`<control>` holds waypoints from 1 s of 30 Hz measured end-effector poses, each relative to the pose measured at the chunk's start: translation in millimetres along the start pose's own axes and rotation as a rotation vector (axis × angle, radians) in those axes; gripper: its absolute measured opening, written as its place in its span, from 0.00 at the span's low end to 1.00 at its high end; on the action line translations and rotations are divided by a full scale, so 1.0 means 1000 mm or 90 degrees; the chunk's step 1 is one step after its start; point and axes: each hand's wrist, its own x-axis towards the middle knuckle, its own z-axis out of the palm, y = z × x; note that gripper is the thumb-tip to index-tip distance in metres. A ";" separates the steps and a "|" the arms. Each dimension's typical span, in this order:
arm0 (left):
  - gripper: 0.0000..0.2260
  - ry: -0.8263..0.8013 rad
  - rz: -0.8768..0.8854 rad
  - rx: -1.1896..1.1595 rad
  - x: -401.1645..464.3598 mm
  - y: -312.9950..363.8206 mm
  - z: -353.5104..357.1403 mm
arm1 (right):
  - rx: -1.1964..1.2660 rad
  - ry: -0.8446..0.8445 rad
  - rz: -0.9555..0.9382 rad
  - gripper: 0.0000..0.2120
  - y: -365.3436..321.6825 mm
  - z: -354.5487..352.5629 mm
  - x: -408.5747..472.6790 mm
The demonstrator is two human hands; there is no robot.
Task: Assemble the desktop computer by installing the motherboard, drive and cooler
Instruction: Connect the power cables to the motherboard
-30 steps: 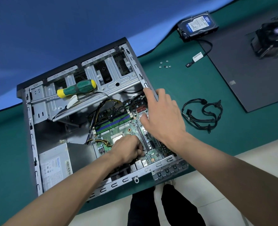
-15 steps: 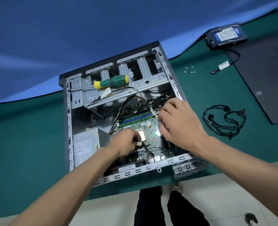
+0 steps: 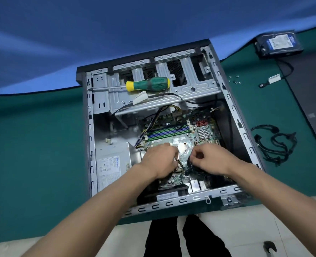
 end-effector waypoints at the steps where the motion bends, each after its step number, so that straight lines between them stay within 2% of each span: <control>1: 0.06 -0.025 -0.008 -0.017 0.000 0.000 -0.003 | 0.019 -0.020 0.009 0.09 -0.001 0.001 0.000; 4: 0.05 -0.042 -0.014 -0.053 0.000 -0.002 -0.006 | 0.063 -0.077 0.029 0.06 -0.003 0.003 -0.001; 8: 0.12 -0.057 0.012 -0.053 -0.003 -0.002 -0.007 | 0.075 -0.147 0.028 0.02 -0.003 0.005 0.000; 10: 0.12 -0.075 0.012 -0.044 -0.002 -0.002 -0.007 | 0.095 -0.156 0.033 0.05 -0.003 0.005 0.001; 13: 0.11 -0.152 -0.025 -0.092 0.006 -0.001 -0.007 | 0.116 -0.157 0.057 0.10 -0.001 0.004 0.002; 18: 0.10 -0.262 -0.098 -0.135 0.022 0.004 -0.003 | 0.143 -0.212 0.080 0.11 0.001 0.006 0.006; 22: 0.07 -0.388 -0.132 -0.270 0.022 0.004 -0.008 | 0.091 -0.208 0.091 0.12 0.000 0.009 0.010; 25: 0.10 -0.349 -0.096 -0.271 0.018 0.004 -0.008 | 0.079 -0.190 0.077 0.16 -0.002 0.007 0.013; 27: 0.09 -0.315 -0.118 -0.313 0.012 0.006 -0.005 | 0.088 -0.196 0.076 0.17 -0.004 0.007 0.014; 30: 0.10 -0.361 -0.166 -0.366 0.006 0.006 -0.007 | 0.089 -0.190 0.091 0.13 -0.004 0.009 0.014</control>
